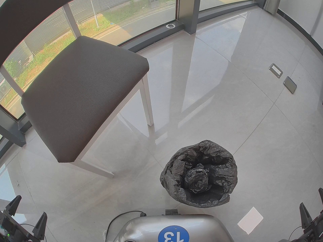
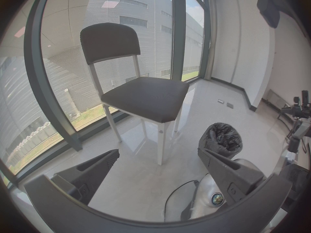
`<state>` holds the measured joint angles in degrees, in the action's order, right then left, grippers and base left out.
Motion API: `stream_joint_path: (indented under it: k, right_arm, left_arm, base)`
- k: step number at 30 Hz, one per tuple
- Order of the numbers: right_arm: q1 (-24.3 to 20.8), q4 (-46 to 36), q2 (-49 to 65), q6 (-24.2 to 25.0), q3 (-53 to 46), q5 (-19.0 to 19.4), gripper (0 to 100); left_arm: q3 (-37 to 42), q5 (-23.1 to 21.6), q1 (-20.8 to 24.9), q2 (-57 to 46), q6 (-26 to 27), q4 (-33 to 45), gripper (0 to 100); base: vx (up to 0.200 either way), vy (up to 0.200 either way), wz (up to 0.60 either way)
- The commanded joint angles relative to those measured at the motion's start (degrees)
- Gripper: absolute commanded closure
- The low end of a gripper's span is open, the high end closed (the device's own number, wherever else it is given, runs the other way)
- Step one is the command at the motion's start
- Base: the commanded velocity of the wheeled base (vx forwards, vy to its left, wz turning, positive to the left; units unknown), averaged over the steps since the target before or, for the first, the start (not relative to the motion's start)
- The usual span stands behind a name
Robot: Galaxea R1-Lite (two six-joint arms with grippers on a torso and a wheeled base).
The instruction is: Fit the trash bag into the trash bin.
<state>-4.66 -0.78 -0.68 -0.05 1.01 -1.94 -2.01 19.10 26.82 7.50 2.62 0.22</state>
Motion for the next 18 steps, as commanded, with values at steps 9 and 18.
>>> stream_joint_path:
  k: [9, 18]
  right_arm:
    - [-0.09, 0.08, 0.68, -0.04, -0.75, 0.09, 0]
    - [-0.09, 0.08, 0.68, 0.05, -0.75, 0.0, 0]
  left_arm:
    - [0.25, -0.56, -26.56, 0.94, 0.1, 0.57, 0]
    - [0.96, -1.26, -21.37, -2.05, -1.92, -1.1, 0]
  base:
    - [0.0, 0.0, 0.0]
    - [0.0, 0.0, 0.0]
